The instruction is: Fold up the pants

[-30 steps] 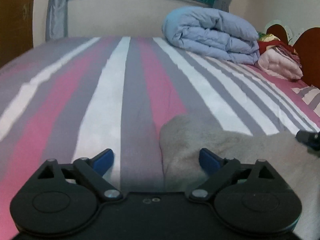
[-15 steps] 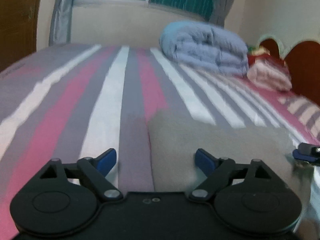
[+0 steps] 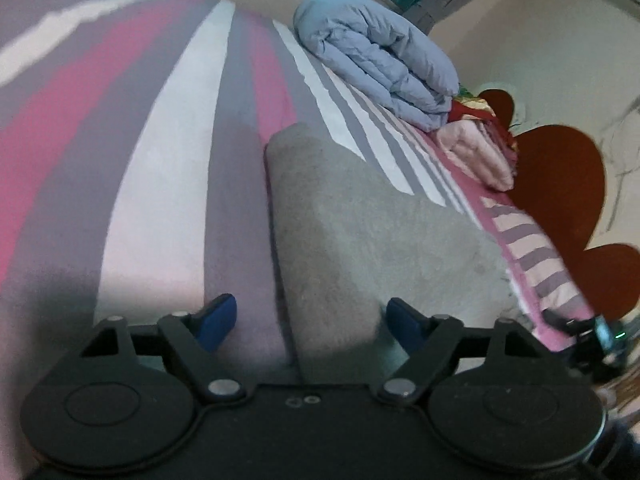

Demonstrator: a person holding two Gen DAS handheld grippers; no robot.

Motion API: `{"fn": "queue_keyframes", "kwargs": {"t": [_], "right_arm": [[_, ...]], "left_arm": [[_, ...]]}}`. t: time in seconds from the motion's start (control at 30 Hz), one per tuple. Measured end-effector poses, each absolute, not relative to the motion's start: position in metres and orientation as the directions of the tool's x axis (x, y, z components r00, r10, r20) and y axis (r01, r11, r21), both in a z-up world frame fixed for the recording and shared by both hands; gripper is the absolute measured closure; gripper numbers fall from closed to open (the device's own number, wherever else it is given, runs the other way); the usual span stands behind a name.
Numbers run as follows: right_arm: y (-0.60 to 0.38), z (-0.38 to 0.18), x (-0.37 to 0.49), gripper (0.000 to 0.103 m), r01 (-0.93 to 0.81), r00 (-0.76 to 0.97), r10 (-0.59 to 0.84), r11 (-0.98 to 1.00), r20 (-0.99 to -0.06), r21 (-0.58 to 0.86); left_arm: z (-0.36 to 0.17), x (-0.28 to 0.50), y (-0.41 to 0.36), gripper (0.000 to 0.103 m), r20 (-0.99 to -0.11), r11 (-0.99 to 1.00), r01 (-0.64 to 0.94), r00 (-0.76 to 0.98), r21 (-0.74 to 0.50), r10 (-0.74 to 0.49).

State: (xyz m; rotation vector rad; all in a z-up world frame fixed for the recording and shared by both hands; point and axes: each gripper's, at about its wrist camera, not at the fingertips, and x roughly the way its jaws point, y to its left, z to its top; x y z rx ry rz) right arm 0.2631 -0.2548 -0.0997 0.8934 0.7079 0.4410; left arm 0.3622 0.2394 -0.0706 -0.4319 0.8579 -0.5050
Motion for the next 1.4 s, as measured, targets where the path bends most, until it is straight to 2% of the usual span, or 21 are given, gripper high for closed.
{"fn": "queue_keyframes", "kwargs": {"t": [0.23,0.3,0.33,0.4,0.53,0.6,0.7,0.93,1.07,1.1,1.13,1.17,1.2,1.23,1.33,1.37,1.4], "right_arm": [[-0.255,-0.117,0.286,0.009,-0.068,0.65,0.69,0.47,-0.318,0.88],[-0.251,-0.117,0.295,0.02,-0.094,0.619,0.722,0.458,-0.308,0.884],[-0.245,-0.118,0.302,0.03,-0.09,0.599,0.728,0.476,-0.334,0.875],[-0.235,-0.119,0.314,0.033,-0.09,0.576,0.727,0.509,-0.372,0.856],[-0.231,-0.119,0.321,0.047,-0.11,0.548,0.755,0.492,-0.36,0.863],[-0.233,-0.111,0.324,0.05,-0.164,0.536,0.768,0.501,-0.349,0.85],[-0.24,-0.099,0.336,0.053,-0.215,0.528,0.787,0.488,-0.32,0.846],[-0.24,-0.058,0.412,0.053,-0.294,0.555,0.786,0.492,-0.273,0.819],[-0.224,-0.051,0.477,0.053,-0.304,0.571,0.773,0.512,-0.276,0.803],[-0.221,-0.055,0.493,0.053,-0.29,0.577,0.764,0.521,-0.287,0.803],[-0.214,-0.065,0.509,0.042,-0.252,0.587,0.747,0.534,-0.312,0.807],[-0.209,-0.078,0.519,0.009,-0.21,0.595,0.724,0.56,-0.35,0.801],[-0.202,-0.095,0.528,0.001,-0.155,0.594,0.679,0.624,-0.432,0.766],[-0.199,-0.116,0.53,0.0,-0.148,0.583,0.659,0.661,-0.475,0.736],[-0.188,-0.123,0.508,0.0,-0.231,0.658,0.616,0.713,-0.434,0.662],[-0.19,-0.124,0.502,0.0,-0.248,0.668,0.618,0.71,-0.414,0.659],[-0.197,-0.125,0.493,0.0,-0.248,0.684,0.622,0.69,-0.381,0.68]], "left_arm": [[-0.087,0.397,0.255,0.048,-0.569,0.702,0.241,0.439,-0.671,-0.695],[-0.094,0.406,0.256,0.054,-0.546,0.667,0.236,0.418,-0.707,-0.726],[-0.098,0.41,0.255,0.063,-0.529,0.645,0.234,0.407,-0.728,-0.745],[-0.106,0.413,0.253,0.075,-0.496,0.603,0.235,0.387,-0.762,-0.777],[-0.111,0.403,0.257,0.086,-0.44,0.567,0.243,0.423,-0.787,-0.792],[-0.104,0.399,0.259,0.087,-0.389,0.537,0.263,0.452,-0.802,-0.803],[-0.086,0.409,0.257,0.087,-0.368,0.534,0.302,0.465,-0.789,-0.806],[-0.046,0.486,0.262,0.087,-0.398,0.612,0.347,0.519,-0.711,-0.757],[-0.041,0.543,0.259,0.087,-0.459,0.688,0.333,0.552,-0.645,-0.696],[-0.047,0.554,0.257,0.078,-0.494,0.723,0.314,0.561,-0.616,-0.664],[-0.056,0.56,0.257,0.057,-0.537,0.762,0.277,0.572,-0.585,-0.62],[-0.068,0.566,0.253,0.039,-0.598,0.811,0.219,0.579,-0.542,-0.555],[-0.08,0.563,0.251,0.03,-0.592,0.828,0.237,0.602,-0.509,-0.536],[-0.083,0.558,0.25,0.025,-0.562,0.822,0.269,0.621,-0.502,-0.547],[-0.087,0.535,0.246,0.024,-0.522,0.836,0.288,0.674,-0.467,-0.523],[-0.085,0.526,0.249,0.021,-0.515,0.839,0.278,0.686,-0.469,-0.515],[-0.084,0.513,0.252,0.013,-0.501,0.84,0.269,0.702,-0.471,-0.506]]}}
